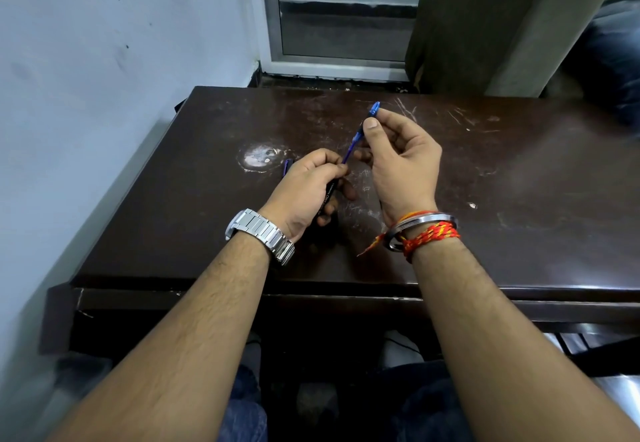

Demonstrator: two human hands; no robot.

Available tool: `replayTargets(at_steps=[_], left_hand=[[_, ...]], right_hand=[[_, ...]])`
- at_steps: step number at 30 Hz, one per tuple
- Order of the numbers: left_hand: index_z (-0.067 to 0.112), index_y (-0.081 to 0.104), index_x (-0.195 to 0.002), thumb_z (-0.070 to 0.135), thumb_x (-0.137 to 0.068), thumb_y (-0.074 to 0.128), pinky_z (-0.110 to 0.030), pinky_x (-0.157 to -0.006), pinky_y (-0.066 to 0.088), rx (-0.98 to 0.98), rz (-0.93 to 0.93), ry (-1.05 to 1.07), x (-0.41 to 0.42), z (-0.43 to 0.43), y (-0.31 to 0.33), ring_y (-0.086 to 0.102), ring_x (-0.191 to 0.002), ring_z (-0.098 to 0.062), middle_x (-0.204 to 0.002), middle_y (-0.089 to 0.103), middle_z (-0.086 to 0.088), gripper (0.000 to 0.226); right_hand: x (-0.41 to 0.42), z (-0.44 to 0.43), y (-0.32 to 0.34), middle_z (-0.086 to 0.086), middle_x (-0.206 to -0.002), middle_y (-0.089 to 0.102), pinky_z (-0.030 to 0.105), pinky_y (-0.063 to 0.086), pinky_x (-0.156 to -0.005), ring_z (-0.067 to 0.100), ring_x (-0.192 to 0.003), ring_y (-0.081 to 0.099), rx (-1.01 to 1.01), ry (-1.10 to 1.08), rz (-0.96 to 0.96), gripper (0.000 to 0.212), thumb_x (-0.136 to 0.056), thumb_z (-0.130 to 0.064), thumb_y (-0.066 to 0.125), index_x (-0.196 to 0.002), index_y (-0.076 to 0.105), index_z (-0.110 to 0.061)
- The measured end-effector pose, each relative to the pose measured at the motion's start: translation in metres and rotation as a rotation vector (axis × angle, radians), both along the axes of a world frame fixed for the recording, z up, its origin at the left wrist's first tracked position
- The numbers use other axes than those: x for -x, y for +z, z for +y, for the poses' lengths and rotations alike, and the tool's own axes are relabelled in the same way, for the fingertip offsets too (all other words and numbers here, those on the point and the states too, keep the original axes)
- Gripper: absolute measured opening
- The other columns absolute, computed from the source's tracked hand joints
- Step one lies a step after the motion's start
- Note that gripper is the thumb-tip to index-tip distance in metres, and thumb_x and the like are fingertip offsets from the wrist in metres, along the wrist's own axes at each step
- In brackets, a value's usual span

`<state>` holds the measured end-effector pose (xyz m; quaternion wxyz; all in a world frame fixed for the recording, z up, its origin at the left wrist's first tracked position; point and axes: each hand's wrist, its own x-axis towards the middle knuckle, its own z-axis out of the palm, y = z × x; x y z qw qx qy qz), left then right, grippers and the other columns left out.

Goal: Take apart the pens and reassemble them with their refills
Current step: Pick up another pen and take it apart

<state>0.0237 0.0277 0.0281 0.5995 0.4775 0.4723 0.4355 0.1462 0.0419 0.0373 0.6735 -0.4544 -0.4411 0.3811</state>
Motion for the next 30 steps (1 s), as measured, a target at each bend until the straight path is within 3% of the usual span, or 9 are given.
replayTargets(at_steps=[5, 10, 13, 15, 17, 22, 26, 30], left_hand=[[0.023, 0.06, -0.078, 0.021, -0.094, 0.047, -0.023, -0.045, 0.024, -0.002, -0.037, 0.03, 0.0, 0.001, 0.0, 0.039, -0.043, -0.013, -0.061, 0.065, -0.004, 0.021], [0.021, 0.068, -0.063, 0.025, -0.092, 0.034, -0.026, -0.049, 0.024, 0.059, -0.163, 0.02, 0.001, 0.002, 0.0, 0.039, -0.046, -0.015, -0.055, 0.063, 0.0, 0.046], [0.016, 0.059, -0.078, 0.02, -0.094, 0.03, -0.026, -0.049, 0.024, 0.083, -0.17, 0.051, 0.001, 0.003, -0.001, 0.039, -0.048, -0.016, -0.058, 0.061, -0.004, 0.033], [0.014, 0.057, -0.081, 0.018, -0.094, 0.031, -0.027, -0.048, 0.024, 0.087, -0.152, 0.071, 0.001, 0.004, -0.001, 0.038, -0.049, -0.016, -0.066, 0.056, -0.008, 0.029], [0.012, 0.057, -0.079, 0.013, -0.093, 0.032, -0.027, -0.049, 0.023, 0.069, -0.118, 0.066, 0.001, 0.003, -0.001, 0.038, -0.05, -0.016, -0.069, 0.052, -0.01, 0.029], [0.0, 0.063, -0.094, 0.001, -0.092, 0.036, -0.026, -0.046, 0.029, 0.01, -0.106, 0.064, -0.001, 0.003, 0.001, 0.048, -0.046, -0.015, -0.056, 0.061, -0.004, 0.028], [0.01, 0.063, -0.076, 0.0, -0.093, 0.04, -0.027, -0.049, 0.037, 0.034, -0.135, 0.039, -0.001, 0.001, 0.003, 0.054, -0.049, -0.014, -0.056, 0.066, -0.002, 0.031], [0.01, 0.062, -0.08, -0.003, -0.093, 0.048, -0.03, -0.055, 0.049, 0.037, -0.147, 0.039, -0.001, 0.0, 0.004, 0.061, -0.055, -0.015, -0.06, 0.067, -0.002, 0.023]], right_hand=[[0.002, 0.0, -0.005, -0.004, -0.082, 0.073, 0.028, 0.06, -0.066, 0.009, -0.073, 0.071, -0.005, 0.045, -0.104, 0.011, -0.09, -0.013, 0.068, -0.097, 0.071, -0.02], [0.008, -0.001, -0.011, 0.003, -0.084, 0.072, 0.029, 0.053, -0.062, 0.018, -0.075, 0.069, 0.074, 0.186, -0.124, 0.01, -0.086, -0.018, 0.071, -0.095, 0.072, -0.023], [0.008, 0.0, -0.011, 0.001, -0.077, 0.069, 0.04, 0.06, -0.065, 0.016, -0.074, 0.066, 0.111, 0.201, -0.125, 0.011, -0.085, -0.021, 0.072, -0.094, 0.073, -0.026], [0.007, -0.001, -0.011, 0.001, -0.075, 0.068, 0.053, 0.061, -0.075, 0.019, -0.073, 0.065, 0.128, 0.222, -0.135, 0.009, -0.085, -0.021, 0.072, -0.093, 0.074, -0.026], [0.008, -0.002, -0.01, -0.002, -0.071, 0.067, 0.055, 0.06, -0.078, 0.017, -0.071, 0.064, 0.142, 0.225, -0.144, 0.007, -0.086, -0.02, 0.073, -0.092, 0.075, -0.023], [0.008, -0.004, -0.006, 0.009, -0.076, 0.064, 0.046, 0.06, -0.069, 0.021, -0.071, 0.063, 0.188, 0.154, -0.104, 0.016, -0.078, -0.02, 0.083, -0.081, 0.068, -0.015], [0.008, -0.006, -0.004, 0.001, -0.066, 0.063, 0.025, 0.048, -0.048, 0.011, -0.055, 0.057, 0.187, 0.187, 0.022, 0.006, -0.081, -0.016, 0.077, -0.084, 0.072, -0.013], [0.008, -0.007, -0.003, -0.006, -0.059, 0.067, 0.023, 0.049, -0.045, 0.01, -0.051, 0.059, 0.153, 0.166, -0.023, 0.005, -0.082, -0.012, 0.075, -0.082, 0.076, -0.017]])
